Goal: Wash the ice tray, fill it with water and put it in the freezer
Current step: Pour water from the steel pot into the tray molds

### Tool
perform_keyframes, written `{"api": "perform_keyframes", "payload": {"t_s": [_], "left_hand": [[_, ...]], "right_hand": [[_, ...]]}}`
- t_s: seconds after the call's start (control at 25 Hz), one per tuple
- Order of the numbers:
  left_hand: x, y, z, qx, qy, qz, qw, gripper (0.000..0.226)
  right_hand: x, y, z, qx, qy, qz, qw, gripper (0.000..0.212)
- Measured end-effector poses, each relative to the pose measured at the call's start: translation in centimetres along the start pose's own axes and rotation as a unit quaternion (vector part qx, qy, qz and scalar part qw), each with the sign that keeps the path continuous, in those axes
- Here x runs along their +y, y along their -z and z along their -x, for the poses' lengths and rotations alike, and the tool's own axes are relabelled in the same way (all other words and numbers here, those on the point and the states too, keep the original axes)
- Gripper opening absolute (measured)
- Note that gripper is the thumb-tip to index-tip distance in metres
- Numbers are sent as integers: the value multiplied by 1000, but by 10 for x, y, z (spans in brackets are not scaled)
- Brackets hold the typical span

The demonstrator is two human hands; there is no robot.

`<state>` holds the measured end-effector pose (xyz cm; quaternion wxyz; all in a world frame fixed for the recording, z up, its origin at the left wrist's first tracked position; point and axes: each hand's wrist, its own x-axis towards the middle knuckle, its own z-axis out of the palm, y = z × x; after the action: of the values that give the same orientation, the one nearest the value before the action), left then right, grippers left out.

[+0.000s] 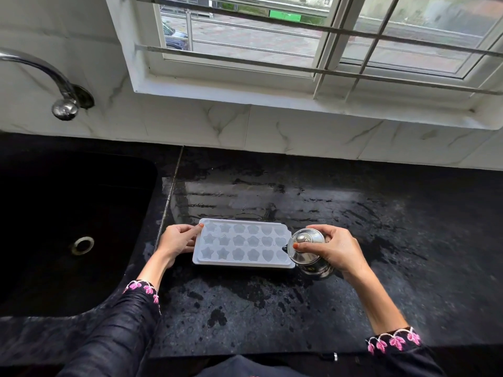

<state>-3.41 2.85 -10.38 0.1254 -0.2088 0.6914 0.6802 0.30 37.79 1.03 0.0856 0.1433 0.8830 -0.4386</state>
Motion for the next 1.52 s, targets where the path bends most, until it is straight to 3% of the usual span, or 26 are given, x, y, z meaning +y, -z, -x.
{"api": "perform_keyframes", "payload": {"t_s": [0.72,1.52], "left_hand": [[1,-4,0,14,-3,-4,1000,25],[0,-2,1,12,-8,-13,1000,31]], "right_hand": [[-13,-10,-2,8,14,46,999,53],[-20,-4,3,2,19,60,998,50]]}}
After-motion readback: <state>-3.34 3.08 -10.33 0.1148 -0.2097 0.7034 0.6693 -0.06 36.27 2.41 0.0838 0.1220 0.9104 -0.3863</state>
